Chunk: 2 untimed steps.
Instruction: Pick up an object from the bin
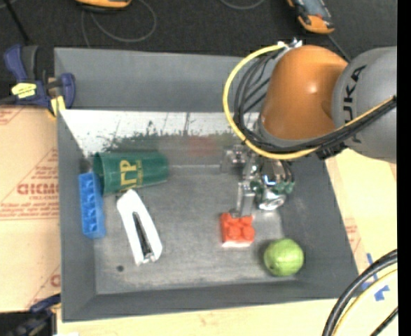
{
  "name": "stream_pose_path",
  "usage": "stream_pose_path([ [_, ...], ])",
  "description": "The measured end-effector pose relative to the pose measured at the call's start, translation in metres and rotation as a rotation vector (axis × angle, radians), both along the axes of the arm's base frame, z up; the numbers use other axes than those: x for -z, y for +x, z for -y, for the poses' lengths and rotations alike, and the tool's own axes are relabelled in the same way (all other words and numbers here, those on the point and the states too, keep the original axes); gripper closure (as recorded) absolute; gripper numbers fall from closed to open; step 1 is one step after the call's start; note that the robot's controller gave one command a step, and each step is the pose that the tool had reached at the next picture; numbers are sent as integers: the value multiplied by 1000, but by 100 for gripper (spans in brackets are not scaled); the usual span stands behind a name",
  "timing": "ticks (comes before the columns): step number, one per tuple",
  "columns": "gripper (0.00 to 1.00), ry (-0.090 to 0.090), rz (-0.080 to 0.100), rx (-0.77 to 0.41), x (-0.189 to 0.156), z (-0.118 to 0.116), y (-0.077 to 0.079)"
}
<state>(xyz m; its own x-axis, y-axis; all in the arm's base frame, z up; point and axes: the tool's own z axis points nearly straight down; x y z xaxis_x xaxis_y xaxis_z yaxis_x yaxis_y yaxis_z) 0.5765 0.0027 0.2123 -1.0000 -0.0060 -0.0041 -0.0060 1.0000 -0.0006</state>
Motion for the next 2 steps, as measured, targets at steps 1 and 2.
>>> stream_pose_path([
  [1, 0, 0, 0, 0, 0, 0, 0],
  [2, 0, 0, 8, -44, 16, 9, -8],
])
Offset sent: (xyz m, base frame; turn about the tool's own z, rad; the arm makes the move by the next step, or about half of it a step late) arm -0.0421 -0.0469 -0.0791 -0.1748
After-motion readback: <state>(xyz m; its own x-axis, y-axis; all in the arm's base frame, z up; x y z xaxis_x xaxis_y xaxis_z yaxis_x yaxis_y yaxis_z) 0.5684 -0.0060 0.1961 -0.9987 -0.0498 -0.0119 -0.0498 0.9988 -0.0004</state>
